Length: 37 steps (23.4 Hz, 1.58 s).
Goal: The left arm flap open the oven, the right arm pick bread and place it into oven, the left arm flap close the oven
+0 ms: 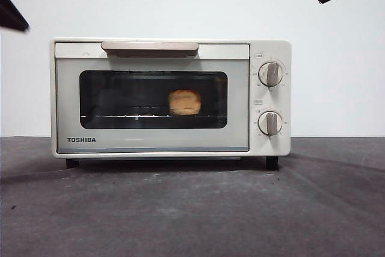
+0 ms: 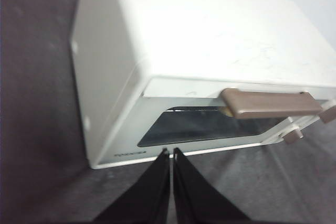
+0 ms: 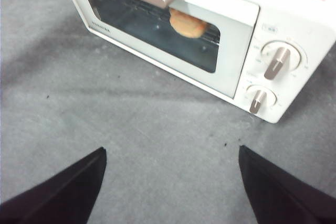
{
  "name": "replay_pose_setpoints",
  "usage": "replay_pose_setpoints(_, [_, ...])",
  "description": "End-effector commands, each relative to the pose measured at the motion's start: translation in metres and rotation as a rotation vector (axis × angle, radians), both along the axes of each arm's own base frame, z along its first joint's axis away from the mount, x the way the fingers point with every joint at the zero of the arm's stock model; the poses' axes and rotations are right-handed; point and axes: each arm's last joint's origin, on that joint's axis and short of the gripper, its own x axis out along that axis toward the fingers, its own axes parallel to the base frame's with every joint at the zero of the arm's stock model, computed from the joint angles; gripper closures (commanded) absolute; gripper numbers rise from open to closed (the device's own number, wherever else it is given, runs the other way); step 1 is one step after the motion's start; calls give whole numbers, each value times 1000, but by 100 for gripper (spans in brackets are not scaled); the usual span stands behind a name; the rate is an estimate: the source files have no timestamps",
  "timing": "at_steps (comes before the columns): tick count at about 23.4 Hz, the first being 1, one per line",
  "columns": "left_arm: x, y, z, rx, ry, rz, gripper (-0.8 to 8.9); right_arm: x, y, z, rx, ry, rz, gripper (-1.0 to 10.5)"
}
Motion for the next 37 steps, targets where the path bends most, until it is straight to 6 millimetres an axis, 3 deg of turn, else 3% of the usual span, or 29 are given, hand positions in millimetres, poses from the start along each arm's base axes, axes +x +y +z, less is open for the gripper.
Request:
replay_pose_setpoints(1, [-15,-2,20,82,-63,-3,796,4,5,-1,8,4,-1,546])
replay_pose_setpoints(4, [-36,-1,34,127,-97,17,796,7,7,-2,8,6,0,546])
replay_pose_setpoints(8, [-49,1,35,163,-83,31,797,9,9,0,35,-13,-5,569])
replay_pose_setpoints(14, [-56,2,32,178,-57,23,797,10,10,1,53,-14,-14,930])
replay_pose_setpoints(15, [-56,2,32,178,-59,23,796,10,10,1,53,-14,-13,941])
replay_pose_setpoints(37, [-56,2,33,177,-63,23,794,9,9,1,49,-16,-20,941])
